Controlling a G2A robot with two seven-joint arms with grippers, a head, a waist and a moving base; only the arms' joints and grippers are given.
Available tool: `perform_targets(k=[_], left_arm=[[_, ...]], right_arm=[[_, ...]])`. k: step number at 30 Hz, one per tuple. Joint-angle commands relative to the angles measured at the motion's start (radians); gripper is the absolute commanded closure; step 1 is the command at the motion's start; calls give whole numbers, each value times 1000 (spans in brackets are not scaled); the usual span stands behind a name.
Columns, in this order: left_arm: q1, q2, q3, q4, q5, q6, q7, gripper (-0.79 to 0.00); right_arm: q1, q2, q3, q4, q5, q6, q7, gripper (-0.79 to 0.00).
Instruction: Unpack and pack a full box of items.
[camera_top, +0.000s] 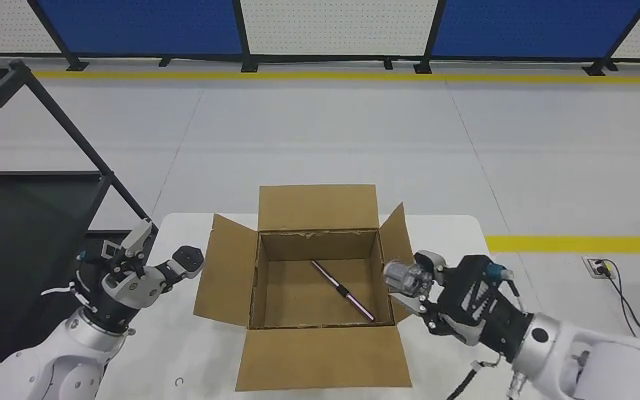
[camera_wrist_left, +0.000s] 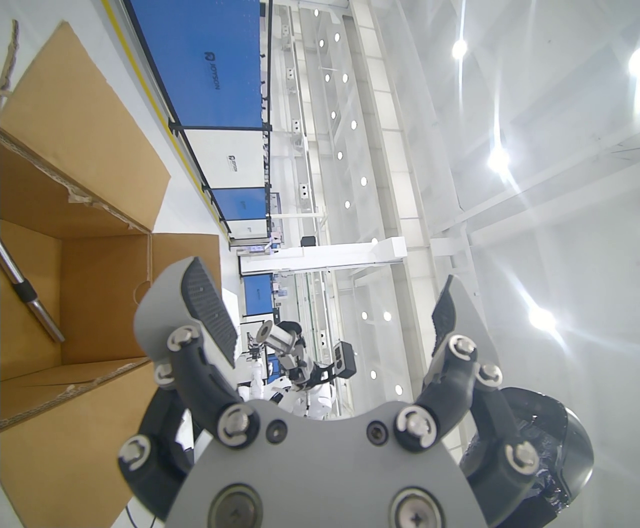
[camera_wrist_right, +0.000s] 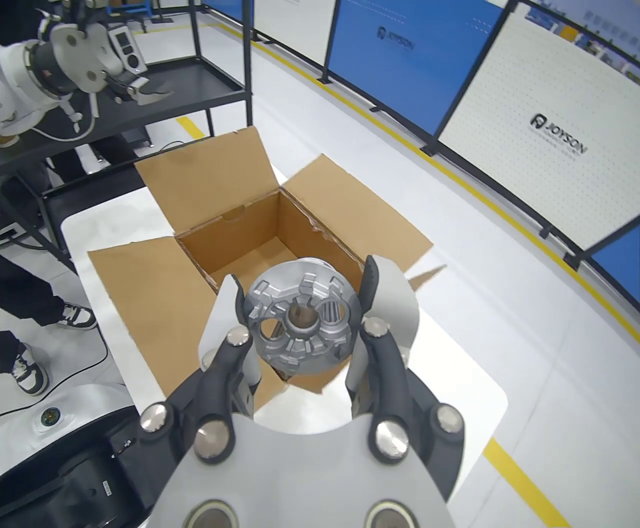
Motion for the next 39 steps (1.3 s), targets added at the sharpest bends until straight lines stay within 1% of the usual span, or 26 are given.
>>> perform_targets(k=[1, 6, 8, 9, 13, 17, 18, 23, 28, 39], left_arm=[[8, 1, -10, 4, -2, -3, -9, -785], [42, 3, -45, 9, -26, -18, -9, -785], [56, 3, -60, 5, -32, -28, -7, -785], [63, 2, -67, 2, -40, -39, -2, -785], [95, 1, -97, -7, -73, -57, 3, -785], [115, 1, -119, -11, -105, -53, -8, -785], [117, 1, -122, -13, -107, -53, -6, -785], [121, 0, -119, -21, -141, -62, -15, -785], [121, 0, -119, -21, -141, -62, -15, -785], [121, 0, -119, -21, -141, -62, -15, -785]], right_arm=[[108, -5, -103, 34, 6, 13, 26, 0], [359, -33, -344, 186, 25, 88, 115, 0], [447, -52, -438, 266, 41, 122, 124, 0], [490, -61, -480, 306, 13, 152, 131, 0], [618, -106, -646, 450, 3, 222, 119, 0], [710, -155, -772, 589, 44, 251, 99, 0], [736, -166, -803, 629, 15, 268, 111, 0], [809, -234, -931, 803, 27, 304, 72, 0], [859, -299, -1007, 973, 95, 278, 49, 0], [859, -299, -1007, 973, 95, 278, 49, 0]])
